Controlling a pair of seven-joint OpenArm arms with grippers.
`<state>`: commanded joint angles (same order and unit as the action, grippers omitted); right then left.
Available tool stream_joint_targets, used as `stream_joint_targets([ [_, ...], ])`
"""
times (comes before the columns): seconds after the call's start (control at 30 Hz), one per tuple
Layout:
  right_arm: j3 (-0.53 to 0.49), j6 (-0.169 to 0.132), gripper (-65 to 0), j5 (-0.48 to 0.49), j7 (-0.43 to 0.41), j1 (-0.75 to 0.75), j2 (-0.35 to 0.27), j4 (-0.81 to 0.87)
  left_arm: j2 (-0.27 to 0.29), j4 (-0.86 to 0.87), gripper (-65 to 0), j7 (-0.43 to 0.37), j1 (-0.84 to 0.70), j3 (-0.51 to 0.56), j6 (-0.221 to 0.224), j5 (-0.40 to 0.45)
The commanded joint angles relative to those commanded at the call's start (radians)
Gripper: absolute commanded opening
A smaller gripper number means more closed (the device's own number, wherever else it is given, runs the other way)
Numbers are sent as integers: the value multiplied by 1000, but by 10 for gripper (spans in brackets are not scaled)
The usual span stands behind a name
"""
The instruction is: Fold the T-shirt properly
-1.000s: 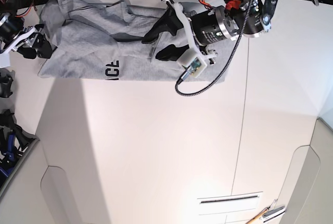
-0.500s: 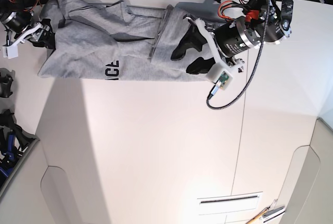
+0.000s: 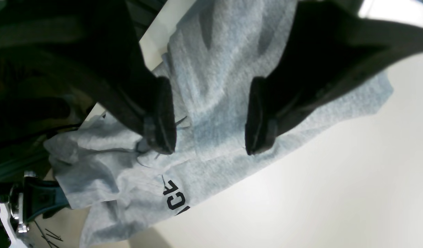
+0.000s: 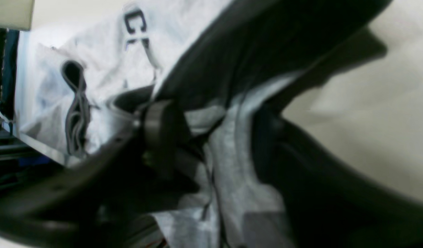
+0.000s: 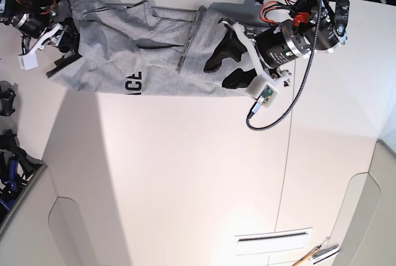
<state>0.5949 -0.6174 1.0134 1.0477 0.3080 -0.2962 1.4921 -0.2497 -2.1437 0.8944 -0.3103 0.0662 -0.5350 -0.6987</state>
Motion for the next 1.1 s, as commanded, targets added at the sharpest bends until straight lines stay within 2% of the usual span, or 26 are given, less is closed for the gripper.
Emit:
stream_joint_targets([
  [0.07, 0, 0, -650, -3, 0, 0, -1, 0, 0, 0, -294, 0, 10, -32, 0, 24],
  [0.17, 0, 0, -650, -3, -4, -1, -4, 0, 0, 0, -294, 4, 13, -148, 0, 26],
  [0.23, 3, 0, -650, -5, -3, -17, -13, 0, 0, 0, -293, 34, 13, -237, 0, 26],
  [0.37, 26, 1, -650, -11, -3, -67, -65, 5, -1, 5, -294, 68, -40, -346, 0, 23],
  [0.5, 34, 4, -650, -11, 19, -155, -116, 11, 0, 82, -293, 66, -114, -355, 0, 22],
  [0.63, 33, 5, -650, 8, 55, -224, -118, 51, 0, 244, -293, 51, -136, -345, 0, -50],
  [0.73, 31, 5, -650, 15, 64, -239, -109, 128, 1, 312, -294, 11, -136, -287, 0, -83],
  [0.83, 17, 5, -650, 27, 85, -238, -46, 249, 2, 338, -293, -45, -135, -189, 0, -69],
  [0.9, -35, 5, -650, 25, 87, -230, 16, 339, 21, 344, -293, -60, -129, -132, 1, -24],
  [0.97, -134, 12, -650, -13, 88, -227, 85, 414, 54, 346, -294, -61, -114, -96, 1, 1],
  [1.1, -404, 19, -650, -114, 102, -227, 202, 465, 121, 346, -294, -60, -73, -88, 1, 49],
])
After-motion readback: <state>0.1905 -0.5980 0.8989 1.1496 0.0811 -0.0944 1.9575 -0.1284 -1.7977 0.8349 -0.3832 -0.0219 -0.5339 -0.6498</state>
